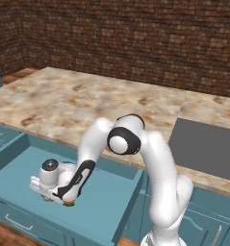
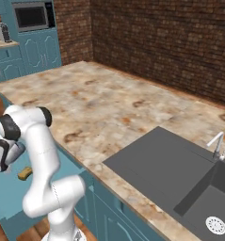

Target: Restock the sink supplies by placing the sponge and soap dispenser on the counter and next to the sink. Make sure the soap dispenser is upright.

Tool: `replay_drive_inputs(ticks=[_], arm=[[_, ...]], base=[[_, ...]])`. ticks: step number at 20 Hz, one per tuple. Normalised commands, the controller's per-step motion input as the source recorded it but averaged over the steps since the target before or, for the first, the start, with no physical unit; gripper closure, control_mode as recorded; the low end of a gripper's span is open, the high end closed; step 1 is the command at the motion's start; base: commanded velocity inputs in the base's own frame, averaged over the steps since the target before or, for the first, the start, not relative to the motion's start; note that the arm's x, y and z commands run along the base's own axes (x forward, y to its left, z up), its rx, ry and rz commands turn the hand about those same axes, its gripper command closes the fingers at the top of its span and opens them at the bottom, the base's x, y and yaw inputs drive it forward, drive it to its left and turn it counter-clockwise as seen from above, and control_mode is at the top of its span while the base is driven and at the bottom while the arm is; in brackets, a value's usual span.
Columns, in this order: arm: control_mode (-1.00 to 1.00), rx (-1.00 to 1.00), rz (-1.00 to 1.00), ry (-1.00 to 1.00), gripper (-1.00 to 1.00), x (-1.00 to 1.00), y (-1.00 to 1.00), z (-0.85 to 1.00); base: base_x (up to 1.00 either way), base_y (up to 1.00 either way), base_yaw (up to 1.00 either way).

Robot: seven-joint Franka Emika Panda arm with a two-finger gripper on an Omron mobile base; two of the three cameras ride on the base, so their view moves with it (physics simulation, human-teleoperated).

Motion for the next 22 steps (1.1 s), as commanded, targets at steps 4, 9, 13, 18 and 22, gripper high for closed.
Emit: replay_drive_inputs(ticks=[4, 9, 13, 18, 22], arm=[[-1.0, 0.23, -0.14, -0.1, 1.0, -0.61, 0.02, 1.0], [-1.0, 0.24, -0.23, -0.02, 1.0, -0.61, 0.04, 1.0], [-1.0, 0.16, -0.34, 0.01, 1.0, -0.12, 0.01, 1.0], [-1.0, 0.01, -0.23, 0.1, 1.0, 0.0, -0.02, 1.0], [-1.0, 0.09, -0.17, 0.15, 1.0, 0.0, -0.53, 1.0]], base=[[0.0, 0.0, 0.0], [0.0, 0.0, 0.0], [0.0, 0.0, 0.0], [0.0, 0.0, 0.0], [0.0, 0.0, 0.0]])
